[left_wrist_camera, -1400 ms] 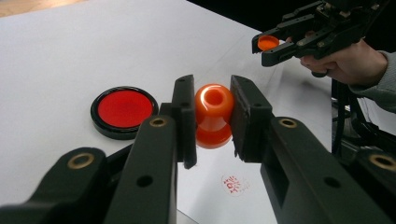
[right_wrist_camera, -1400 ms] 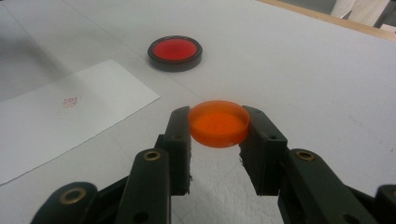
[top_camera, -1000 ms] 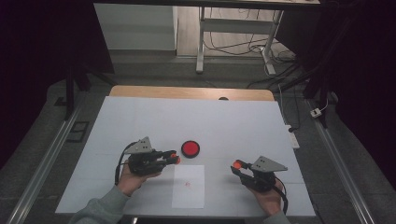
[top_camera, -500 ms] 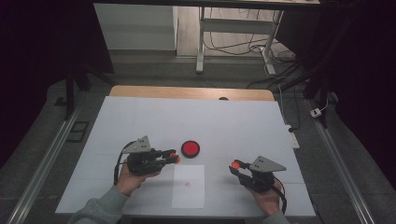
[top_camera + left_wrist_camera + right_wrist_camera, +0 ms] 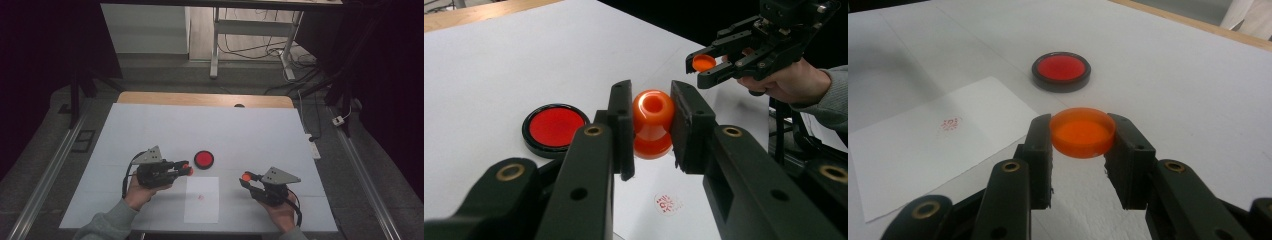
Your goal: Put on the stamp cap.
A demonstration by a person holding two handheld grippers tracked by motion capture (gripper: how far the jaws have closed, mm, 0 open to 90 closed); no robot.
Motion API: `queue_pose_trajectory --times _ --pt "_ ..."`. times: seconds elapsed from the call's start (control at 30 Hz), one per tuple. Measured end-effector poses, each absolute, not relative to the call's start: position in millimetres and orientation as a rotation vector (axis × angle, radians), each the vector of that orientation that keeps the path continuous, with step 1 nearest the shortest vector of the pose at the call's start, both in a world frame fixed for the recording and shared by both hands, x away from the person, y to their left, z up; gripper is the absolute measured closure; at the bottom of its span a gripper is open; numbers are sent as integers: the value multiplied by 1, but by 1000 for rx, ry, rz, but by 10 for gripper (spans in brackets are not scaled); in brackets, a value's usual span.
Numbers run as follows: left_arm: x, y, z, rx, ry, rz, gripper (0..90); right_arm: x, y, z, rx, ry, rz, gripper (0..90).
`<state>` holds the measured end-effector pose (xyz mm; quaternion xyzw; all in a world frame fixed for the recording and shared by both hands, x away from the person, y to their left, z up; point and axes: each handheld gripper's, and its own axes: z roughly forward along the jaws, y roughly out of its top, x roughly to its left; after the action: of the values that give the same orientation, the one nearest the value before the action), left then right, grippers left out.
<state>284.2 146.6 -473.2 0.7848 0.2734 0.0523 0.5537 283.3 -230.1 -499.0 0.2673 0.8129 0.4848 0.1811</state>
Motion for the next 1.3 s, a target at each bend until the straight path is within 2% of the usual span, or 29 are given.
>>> queue_pose_trajectory --times 1.3 --pt "282 137 -476 1891 629 117 728 285 -172 -510 647 2412 1414 639"
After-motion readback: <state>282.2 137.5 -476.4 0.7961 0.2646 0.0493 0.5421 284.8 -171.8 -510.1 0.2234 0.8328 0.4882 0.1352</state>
